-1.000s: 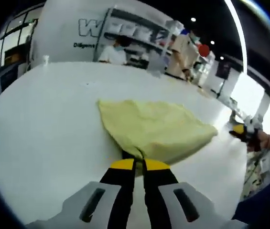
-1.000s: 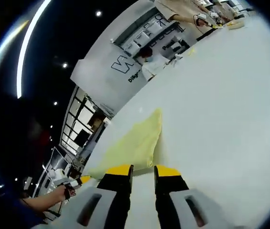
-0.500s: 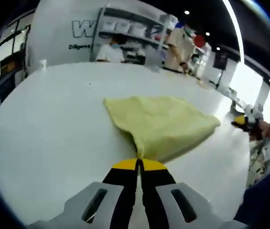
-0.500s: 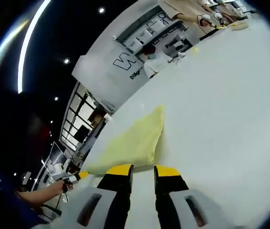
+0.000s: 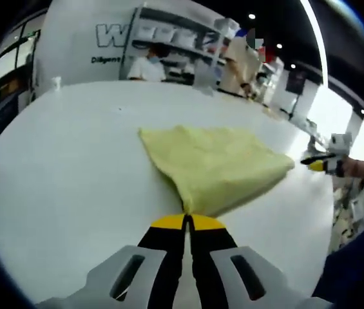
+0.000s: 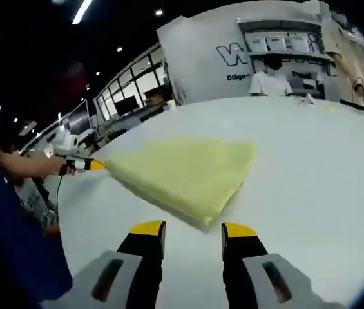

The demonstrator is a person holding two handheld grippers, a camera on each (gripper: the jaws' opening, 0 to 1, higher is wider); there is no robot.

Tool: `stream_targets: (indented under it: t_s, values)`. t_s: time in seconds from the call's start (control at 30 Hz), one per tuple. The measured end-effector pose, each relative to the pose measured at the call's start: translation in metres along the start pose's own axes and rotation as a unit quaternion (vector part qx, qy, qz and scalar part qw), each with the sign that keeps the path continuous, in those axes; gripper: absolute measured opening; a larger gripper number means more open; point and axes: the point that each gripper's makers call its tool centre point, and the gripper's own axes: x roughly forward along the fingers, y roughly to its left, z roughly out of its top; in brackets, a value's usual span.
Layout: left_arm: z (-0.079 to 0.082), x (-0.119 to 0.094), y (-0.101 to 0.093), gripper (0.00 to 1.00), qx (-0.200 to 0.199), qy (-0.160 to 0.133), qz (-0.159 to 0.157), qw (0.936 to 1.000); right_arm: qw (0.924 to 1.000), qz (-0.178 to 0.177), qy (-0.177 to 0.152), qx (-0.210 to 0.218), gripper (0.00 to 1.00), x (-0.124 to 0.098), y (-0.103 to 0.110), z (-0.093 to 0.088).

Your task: Fold the garment on the visible template until the final outline fits inside the template.

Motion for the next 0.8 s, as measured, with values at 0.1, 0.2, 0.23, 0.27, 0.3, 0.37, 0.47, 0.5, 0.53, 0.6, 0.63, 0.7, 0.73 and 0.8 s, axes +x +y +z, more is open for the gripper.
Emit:
stream_targets:
  t_s: [0.1,0.2,0.23,0.27,0.3,0.37,0.47,0.5,0.53,0.6,0.63,0.7,0.73,0.8]
  values:
    - [0.0,-0.001,-0.001,0.01,-0.001,0.003,0.001,1.0,1.0,-0.001,0.007,-0.003,0.4,0.014,-0.006,0.001]
    - [0.0,-0.001,-0.002,0.01,-0.006,0.005,0.003,1.0,0.9998,0.017,0.005,0.001,0.44,0.025,-0.009,0.003]
    - [-0.001,-0.001,-0.001,0.01,-0.007,0.006,0.003,1.0,0.9996,0.026,0.01,0.007,0.46,0.029,-0.009,0.001]
    - [-0.001,-0.001,-0.001,0.01,-0.007,0.006,0.004,0.9999,0.9992,0.035,0.009,0.013,0.46,0.032,-0.01,0.001]
    - [-0.001,-0.001,-0.001,0.01,-0.007,0.007,0.004,0.9999,0.999,0.04,0.007,0.016,0.44,0.033,-0.009,0.002]
    - [-0.001,-0.001,-0.002,0.01,-0.008,0.008,0.006,0.9999,0.9963,0.068,-0.024,0.047,0.38,0.028,0.004,0.015]
    - [-0.001,-0.001,-0.001,0.01,-0.011,0.008,0.008,0.9999,0.9924,0.086,-0.058,0.067,0.32,0.02,0.007,0.027]
    - [-0.001,-0.001,-0.001,0.01,-0.011,0.008,0.009,0.9999,0.9916,0.089,-0.062,0.07,0.29,0.019,0.006,0.028]
    - [-0.002,-0.001,-0.002,0.01,-0.012,0.009,0.009,0.9998,0.9917,0.091,-0.06,0.068,0.26,0.016,0.004,0.026]
    - [-0.003,-0.001,-0.001,0.01,-0.013,0.01,0.01,0.9998,0.9959,0.081,-0.011,0.04,0.23,0.017,-0.002,0.005]
    - [-0.003,-0.001,0.0,0.01,-0.013,0.01,0.01,0.9998,0.9958,0.083,-0.002,0.037,0.23,0.018,-0.003,0.001]
    - [-0.003,-0.001,0.0,0.01,-0.015,0.01,0.01,0.9998,0.9955,0.087,0.011,0.037,0.22,0.017,0.0,-0.006]
    - [-0.003,-0.001,0.0,0.01,-0.016,0.01,0.01,0.9998,0.9953,0.089,0.01,0.038,0.2,0.019,-0.002,-0.007]
    - [-0.003,-0.001,0.0,0.01,-0.015,0.01,0.011,0.9998,0.9946,0.094,0.005,0.042,0.17,0.017,-0.001,-0.006]
